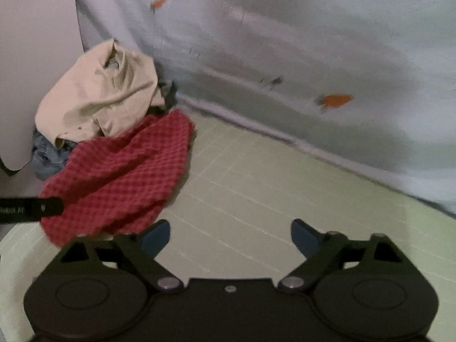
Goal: Fold clothes
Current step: 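Grasp the red checked shorts from the clothes pile with both grippers, then carry the red shorts onto the open mat with both grippers, then lift the shorts by the waistband with both grippers and shake them out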
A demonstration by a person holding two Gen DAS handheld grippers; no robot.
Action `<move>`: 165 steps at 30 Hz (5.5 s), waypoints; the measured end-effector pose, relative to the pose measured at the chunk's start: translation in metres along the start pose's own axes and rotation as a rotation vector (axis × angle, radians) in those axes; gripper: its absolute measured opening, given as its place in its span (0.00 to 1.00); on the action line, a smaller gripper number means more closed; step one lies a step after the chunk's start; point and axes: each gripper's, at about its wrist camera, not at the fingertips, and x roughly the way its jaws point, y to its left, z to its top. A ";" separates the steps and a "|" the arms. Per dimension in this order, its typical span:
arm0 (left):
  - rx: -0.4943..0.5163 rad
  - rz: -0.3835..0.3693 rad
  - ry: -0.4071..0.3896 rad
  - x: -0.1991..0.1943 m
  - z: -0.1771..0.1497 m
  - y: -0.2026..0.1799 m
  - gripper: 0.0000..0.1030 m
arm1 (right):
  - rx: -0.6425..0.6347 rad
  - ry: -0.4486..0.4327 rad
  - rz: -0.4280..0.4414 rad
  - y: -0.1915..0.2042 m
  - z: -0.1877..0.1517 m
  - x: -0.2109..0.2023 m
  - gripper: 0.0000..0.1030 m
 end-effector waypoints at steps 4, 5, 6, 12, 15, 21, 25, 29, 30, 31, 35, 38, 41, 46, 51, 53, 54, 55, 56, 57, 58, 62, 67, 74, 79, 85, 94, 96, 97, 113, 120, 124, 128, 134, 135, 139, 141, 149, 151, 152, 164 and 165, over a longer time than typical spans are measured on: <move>-0.074 0.059 0.021 0.033 0.011 0.032 0.59 | 0.056 0.118 0.087 0.016 0.011 0.071 0.52; -0.084 0.080 0.020 0.038 0.012 0.039 0.59 | 0.082 0.150 0.117 0.020 0.011 0.086 0.41; -0.092 0.097 0.021 0.044 0.012 0.046 0.59 | 0.117 0.175 0.158 0.022 0.009 0.099 0.40; -0.133 0.061 0.080 0.075 0.009 0.069 0.38 | 0.163 0.197 0.332 0.054 -0.005 0.135 0.42; -0.140 0.044 0.115 0.082 0.008 0.066 0.10 | 0.059 0.163 0.323 0.075 -0.005 0.139 0.40; -0.092 -0.018 0.151 0.069 -0.003 0.039 0.01 | -0.089 0.111 0.219 0.080 -0.023 0.123 0.00; -0.061 -0.154 0.199 0.037 -0.034 -0.002 0.01 | -0.201 0.080 0.047 0.051 -0.057 0.086 0.00; 0.060 -0.322 0.278 -0.006 -0.084 -0.066 0.01 | -0.109 0.103 -0.166 -0.008 -0.107 0.034 0.00; 0.094 -0.373 0.303 -0.017 -0.099 -0.083 0.01 | -0.068 0.114 -0.228 -0.026 -0.121 0.019 0.00; 0.129 -0.427 0.330 -0.028 -0.115 -0.099 0.02 | -0.038 0.128 -0.276 -0.042 -0.139 0.002 0.00; 0.292 -0.612 0.388 -0.072 -0.165 -0.157 0.05 | 0.090 0.192 -0.452 -0.104 -0.214 -0.064 0.00; 0.350 -0.614 0.345 -0.097 -0.182 -0.181 0.05 | 0.142 0.256 -0.593 -0.140 -0.259 -0.108 0.00; 0.317 -0.593 0.319 -0.111 -0.192 -0.191 0.05 | 0.221 0.303 -0.667 -0.175 -0.285 -0.140 0.02; 0.259 -0.522 0.321 -0.111 -0.203 -0.196 0.06 | 0.311 0.264 -0.669 -0.203 -0.288 -0.171 0.17; 0.200 -0.475 0.319 -0.104 -0.198 -0.190 0.11 | 0.288 0.156 -0.570 -0.176 -0.250 -0.178 0.30; 0.187 -0.479 0.324 -0.100 -0.192 -0.185 0.15 | 0.286 0.128 -0.491 -0.166 -0.237 -0.170 0.31; 0.193 -0.479 0.326 -0.096 -0.190 -0.187 0.16 | 0.282 0.115 -0.450 -0.161 -0.228 -0.165 0.31; 0.198 -0.478 0.328 -0.092 -0.187 -0.190 0.18 | 0.274 0.100 -0.410 -0.156 -0.221 -0.161 0.31; 0.209 -0.477 0.330 -0.089 -0.184 -0.193 0.18 | 0.265 0.085 -0.371 -0.150 -0.213 -0.156 0.32; 0.225 -0.478 0.334 -0.085 -0.182 -0.197 0.18 | 0.253 0.073 -0.336 -0.143 -0.206 -0.151 0.33; 0.241 -0.482 0.337 -0.081 -0.180 -0.201 0.19 | 0.243 0.062 -0.300 -0.137 -0.199 -0.145 0.36; 0.305 -0.511 0.360 -0.069 -0.175 -0.212 0.22 | 0.259 0.073 -0.184 -0.132 -0.174 -0.114 0.37; 0.384 -0.554 0.396 -0.059 -0.178 -0.223 0.28 | 0.341 0.108 -0.101 -0.121 -0.168 -0.093 0.41; 0.386 -0.605 0.483 -0.045 -0.193 -0.235 0.01 | 0.298 0.155 -0.088 -0.110 -0.187 -0.081 0.03; 0.324 -0.520 0.348 -0.069 -0.186 -0.226 0.01 | 0.380 0.027 -0.220 -0.151 -0.197 -0.131 0.01; 0.300 -0.323 0.179 -0.110 -0.193 -0.205 0.01 | 0.526 0.017 -0.313 -0.190 -0.236 -0.177 0.01; 0.057 -0.161 0.196 -0.139 -0.237 -0.139 0.01 | 0.493 0.180 -0.336 -0.202 -0.292 -0.167 0.43; 0.018 -0.152 0.209 -0.145 -0.244 -0.131 0.01 | 0.493 0.172 -0.258 -0.198 -0.296 -0.167 0.42; 0.006 -0.151 0.216 -0.146 -0.247 -0.131 0.01 | 0.478 0.169 -0.224 -0.194 -0.296 -0.168 0.43; 0.059 -0.148 0.267 -0.143 -0.285 -0.170 0.04 | 0.320 0.140 -0.380 -0.218 -0.340 -0.222 0.00; 0.042 -0.214 0.284 -0.142 -0.286 -0.188 0.09 | 0.431 0.272 -0.490 -0.259 -0.379 -0.245 0.01; 0.041 -0.223 0.219 -0.144 -0.264 -0.186 0.10 | 0.461 0.251 -0.526 -0.272 -0.374 -0.248 0.15; 0.044 -0.233 0.184 -0.143 -0.248 -0.179 0.13 | 0.502 0.154 -0.508 -0.281 -0.350 -0.245 0.26; 0.073 -0.266 0.268 -0.124 -0.246 -0.192 0.15 | 0.373 0.113 -0.396 -0.267 -0.302 -0.198 0.35; 0.085 -0.276 0.281 -0.120 -0.247 -0.196 0.15 | 0.341 0.110 -0.375 -0.262 -0.294 -0.189 0.39; 0.146 -0.327 0.322 -0.104 -0.246 -0.216 0.21 | 0.224 0.112 -0.266 -0.241 -0.261 -0.152 0.49; 0.193 -0.356 0.320 -0.101 -0.245 -0.226 0.27 | 0.184 0.123 -0.237 -0.233 -0.249 -0.135 0.58; 0.314 -0.342 0.346 -0.095 -0.262 -0.252 0.29 | 0.132 0.120 -0.167 -0.245 -0.239 -0.119 0.01; 0.317 -0.332 0.346 -0.094 -0.262 -0.255 0.29 | 0.124 0.049 -0.173 -0.254 -0.241 -0.143 0.01; 0.310 -0.327 0.348 -0.094 -0.262 -0.256 0.29 | 0.128 0.013 -0.194 -0.261 -0.242 -0.159 0.01; 0.398 -0.244 0.358 -0.101 -0.260 -0.279 0.35 | 0.394 0.206 -0.694 -0.349 -0.345 -0.219 0.03; 0.388 -0.246 0.363 -0.101 -0.258 -0.278 0.35 | 0.422 0.208 -0.701 -0.348 -0.352 -0.220 0.06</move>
